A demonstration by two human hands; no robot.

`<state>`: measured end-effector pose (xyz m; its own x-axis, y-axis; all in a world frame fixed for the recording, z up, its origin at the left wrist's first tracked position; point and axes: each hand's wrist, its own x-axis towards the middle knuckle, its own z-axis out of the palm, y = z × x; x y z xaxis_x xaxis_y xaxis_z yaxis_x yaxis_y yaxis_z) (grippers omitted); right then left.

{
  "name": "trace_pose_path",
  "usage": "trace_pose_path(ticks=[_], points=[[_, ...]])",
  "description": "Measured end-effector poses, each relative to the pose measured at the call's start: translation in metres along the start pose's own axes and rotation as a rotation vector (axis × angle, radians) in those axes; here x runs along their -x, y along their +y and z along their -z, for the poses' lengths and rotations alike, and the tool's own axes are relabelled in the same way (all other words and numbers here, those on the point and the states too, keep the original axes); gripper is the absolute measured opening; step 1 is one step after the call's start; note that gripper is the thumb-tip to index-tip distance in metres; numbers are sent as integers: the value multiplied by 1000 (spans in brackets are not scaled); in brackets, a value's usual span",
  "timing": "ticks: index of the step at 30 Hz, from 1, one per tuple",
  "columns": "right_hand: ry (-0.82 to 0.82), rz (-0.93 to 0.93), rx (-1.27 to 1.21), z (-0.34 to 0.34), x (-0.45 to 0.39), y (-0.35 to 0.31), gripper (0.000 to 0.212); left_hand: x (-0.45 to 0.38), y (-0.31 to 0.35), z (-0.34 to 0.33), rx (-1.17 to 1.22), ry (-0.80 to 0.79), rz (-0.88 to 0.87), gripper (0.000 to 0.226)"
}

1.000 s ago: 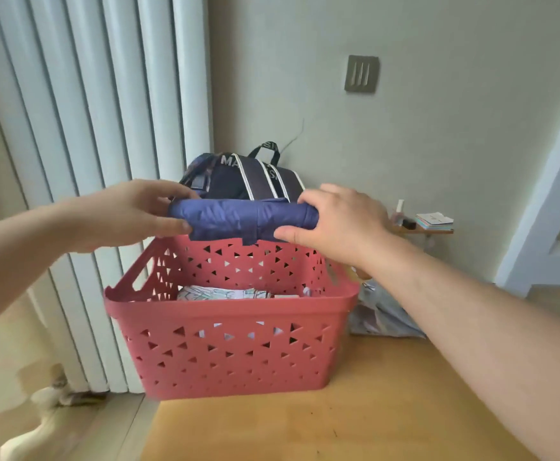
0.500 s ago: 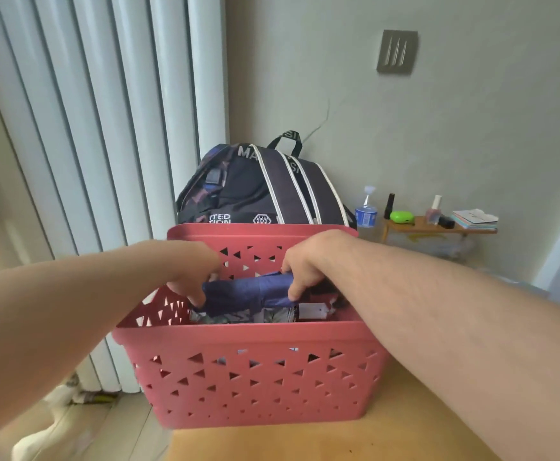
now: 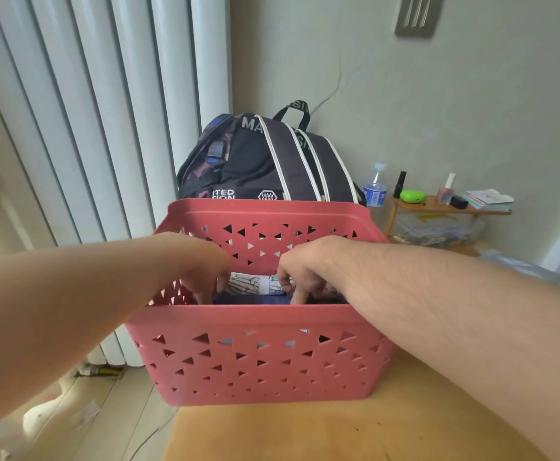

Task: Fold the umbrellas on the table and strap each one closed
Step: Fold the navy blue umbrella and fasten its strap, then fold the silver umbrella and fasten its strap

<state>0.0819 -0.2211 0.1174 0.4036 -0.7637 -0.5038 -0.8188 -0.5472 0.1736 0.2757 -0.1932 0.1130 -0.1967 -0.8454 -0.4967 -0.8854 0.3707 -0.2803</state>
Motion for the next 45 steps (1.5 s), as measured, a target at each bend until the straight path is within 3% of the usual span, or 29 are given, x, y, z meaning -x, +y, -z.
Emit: trace_pose_path(ticks=[4, 8, 11, 15, 18, 21, 24, 29, 32, 35, 38, 41, 45], points=[[113, -15, -24, 13, 25, 2, 37, 20, -2, 18, 88, 169, -2, 26], [290, 25, -135, 30, 56, 20, 21, 52, 13, 58, 400, 580, -52, 17], [523, 42, -289, 33, 113, 50, 16, 74, 51, 89, 754, 943, -114, 10], [744, -133, -359, -4, 204, 124, 16, 89, 124, 122, 932, 1121, -263, 13], [745, -335, -434, -65, 260, 183, 10, 94, 195, 136, 1039, 1116, -441, 15], [655, -519, -468, -135, 301, 221, 5, 84, 270, 132, 987, 1046, -612, 13], [568, -633, -512, -203, 319, 246, 7, 49, 328, 113, 929, 942, -650, 12], [537, -728, -651, -287, 308, 271, 14, -36, 376, 67, 811, 710, -507, 20], [523, -776, -576, -318, 281, 284, 44, -73, 384, 48, 635, 702, -316, 40], [483, -870, -555, -332, 254, 289, 59, -95, 384, 34, 532, 777, -77, 68], [441, -971, -625, -340, 232, 291, 58, -117, 382, 26, 598, 751, 14, 75], [520, -1028, -588, -348, 214, 293, 48, -131, 383, 29, 713, 682, -16, 74], [606, -1039, -559, -347, 199, 298, 36, -137, 383, 33, 691, 675, -18, 62]])
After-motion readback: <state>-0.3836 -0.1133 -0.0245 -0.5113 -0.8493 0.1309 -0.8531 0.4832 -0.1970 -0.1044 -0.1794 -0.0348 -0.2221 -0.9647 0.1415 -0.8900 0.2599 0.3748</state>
